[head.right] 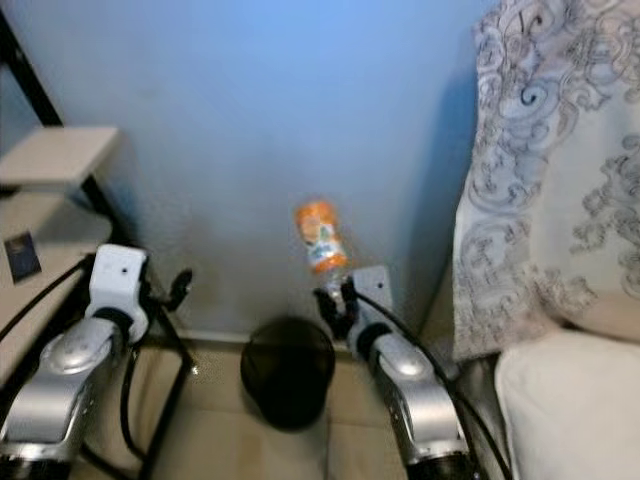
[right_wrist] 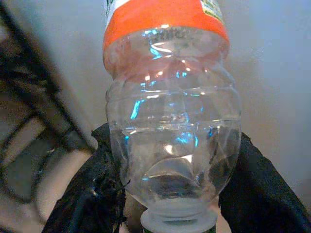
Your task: Clean up the room
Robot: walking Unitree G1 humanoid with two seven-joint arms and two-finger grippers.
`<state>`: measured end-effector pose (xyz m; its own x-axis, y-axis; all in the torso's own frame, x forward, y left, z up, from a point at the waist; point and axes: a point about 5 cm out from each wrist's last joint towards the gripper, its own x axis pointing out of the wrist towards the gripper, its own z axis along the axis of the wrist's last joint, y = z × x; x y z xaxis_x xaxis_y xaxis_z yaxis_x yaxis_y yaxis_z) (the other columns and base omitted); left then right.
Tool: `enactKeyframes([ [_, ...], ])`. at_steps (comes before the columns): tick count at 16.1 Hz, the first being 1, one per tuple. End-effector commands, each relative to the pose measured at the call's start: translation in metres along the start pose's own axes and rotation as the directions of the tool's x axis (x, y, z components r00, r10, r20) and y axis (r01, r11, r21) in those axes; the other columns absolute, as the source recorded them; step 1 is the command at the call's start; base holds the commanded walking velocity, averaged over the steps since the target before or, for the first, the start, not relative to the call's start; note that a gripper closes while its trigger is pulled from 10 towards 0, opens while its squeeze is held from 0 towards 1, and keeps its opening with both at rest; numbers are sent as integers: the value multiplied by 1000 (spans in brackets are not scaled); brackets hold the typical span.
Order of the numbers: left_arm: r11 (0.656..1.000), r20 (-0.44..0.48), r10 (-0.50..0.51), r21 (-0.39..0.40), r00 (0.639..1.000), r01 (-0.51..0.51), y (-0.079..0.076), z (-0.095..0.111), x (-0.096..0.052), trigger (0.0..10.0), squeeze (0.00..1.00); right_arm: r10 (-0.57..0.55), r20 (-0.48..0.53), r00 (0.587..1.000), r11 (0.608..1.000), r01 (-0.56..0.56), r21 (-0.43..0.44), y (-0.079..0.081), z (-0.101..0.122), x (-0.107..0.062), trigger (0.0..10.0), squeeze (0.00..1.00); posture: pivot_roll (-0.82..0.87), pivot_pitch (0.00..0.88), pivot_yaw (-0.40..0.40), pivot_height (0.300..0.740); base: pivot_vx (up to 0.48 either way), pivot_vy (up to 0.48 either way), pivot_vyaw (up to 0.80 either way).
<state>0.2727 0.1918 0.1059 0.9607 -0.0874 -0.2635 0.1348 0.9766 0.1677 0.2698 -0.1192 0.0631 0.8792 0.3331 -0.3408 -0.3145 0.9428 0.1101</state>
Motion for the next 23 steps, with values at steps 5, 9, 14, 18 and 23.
enactKeyframes([
  [5,1000,17,-26,9,1000,26,-6,4,1,10000,0,-62,-5,998,998,62,-21,-12,-1,-2,10000,0,-21,0,41,740,332,0,0],
  [9,998,20,-61,34,998,61,-7,4,-1,10000,0,-67,-34,997,992,63,-113,-16,-2,-4,10000,0,-29,0,42,740,324,0,0],
  [14,922,-75,-339,174,938,347,-14,-6,-12,10000,0,21,-250,968,932,-110,-347,-31,-23,25,10000,0,-30,0,45,740,0,0,0],
  [18,824,-121,-485,267,866,499,-16,-1,-10,10000,0,-4,-382,924,889,-171,-424,-30,-36,40,10000,0,-11,0,31,740,0,0,0],
  [23,615,-231,-690,311,686,724,-25,-2,-19,10000,0,-72,-440,895,899,-133,-417,-25,-42,50,10000,0,-6,0,26,740,0,0,0],
])
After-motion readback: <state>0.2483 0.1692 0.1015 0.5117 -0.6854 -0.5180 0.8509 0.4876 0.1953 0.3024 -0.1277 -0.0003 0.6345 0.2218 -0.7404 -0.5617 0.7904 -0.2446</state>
